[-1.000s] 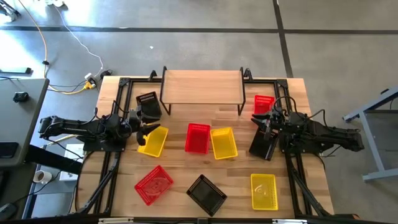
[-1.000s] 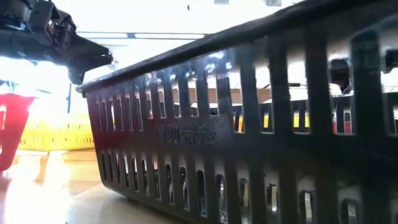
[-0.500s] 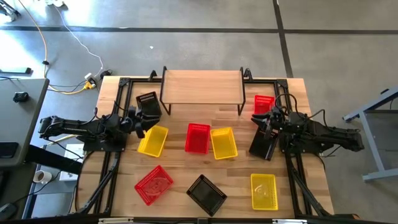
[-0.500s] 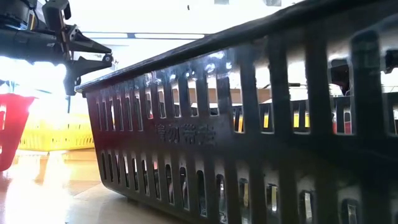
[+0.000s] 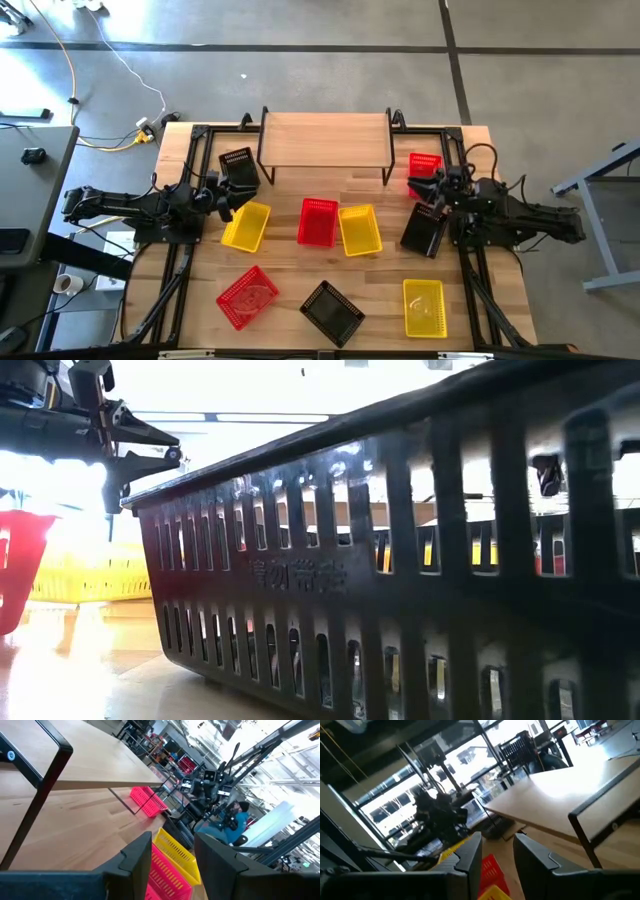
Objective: Stack baskets on shelf by color
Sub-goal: Put the middle black bin on the shelf
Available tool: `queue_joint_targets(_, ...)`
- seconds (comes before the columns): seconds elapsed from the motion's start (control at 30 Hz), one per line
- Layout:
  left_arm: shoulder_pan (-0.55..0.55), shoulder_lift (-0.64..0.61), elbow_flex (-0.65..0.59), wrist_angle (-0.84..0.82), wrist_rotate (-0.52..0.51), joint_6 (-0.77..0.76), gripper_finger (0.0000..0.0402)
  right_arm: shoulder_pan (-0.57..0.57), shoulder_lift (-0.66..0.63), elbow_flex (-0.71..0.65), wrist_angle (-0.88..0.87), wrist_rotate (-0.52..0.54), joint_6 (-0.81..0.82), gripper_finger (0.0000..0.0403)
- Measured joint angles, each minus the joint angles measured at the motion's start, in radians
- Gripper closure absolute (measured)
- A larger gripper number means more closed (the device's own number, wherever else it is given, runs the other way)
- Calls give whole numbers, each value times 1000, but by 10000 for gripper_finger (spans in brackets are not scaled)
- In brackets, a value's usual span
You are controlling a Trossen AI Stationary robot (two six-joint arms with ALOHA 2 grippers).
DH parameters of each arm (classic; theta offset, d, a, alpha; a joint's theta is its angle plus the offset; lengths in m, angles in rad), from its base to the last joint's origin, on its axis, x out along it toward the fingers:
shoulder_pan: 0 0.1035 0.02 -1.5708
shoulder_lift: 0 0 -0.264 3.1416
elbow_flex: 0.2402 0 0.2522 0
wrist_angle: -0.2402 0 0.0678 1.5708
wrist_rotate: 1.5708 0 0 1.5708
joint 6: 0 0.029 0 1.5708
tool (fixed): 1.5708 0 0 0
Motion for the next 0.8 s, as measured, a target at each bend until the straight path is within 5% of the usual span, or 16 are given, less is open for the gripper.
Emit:
queue_joint_targets(0.4,0,0,0,0,0,0,264,0,133,321,-435,-38,3,304)
queue_joint_targets(0.8,0,0,0,0,0,0,264,0,432,621,-773,-315,-16,304)
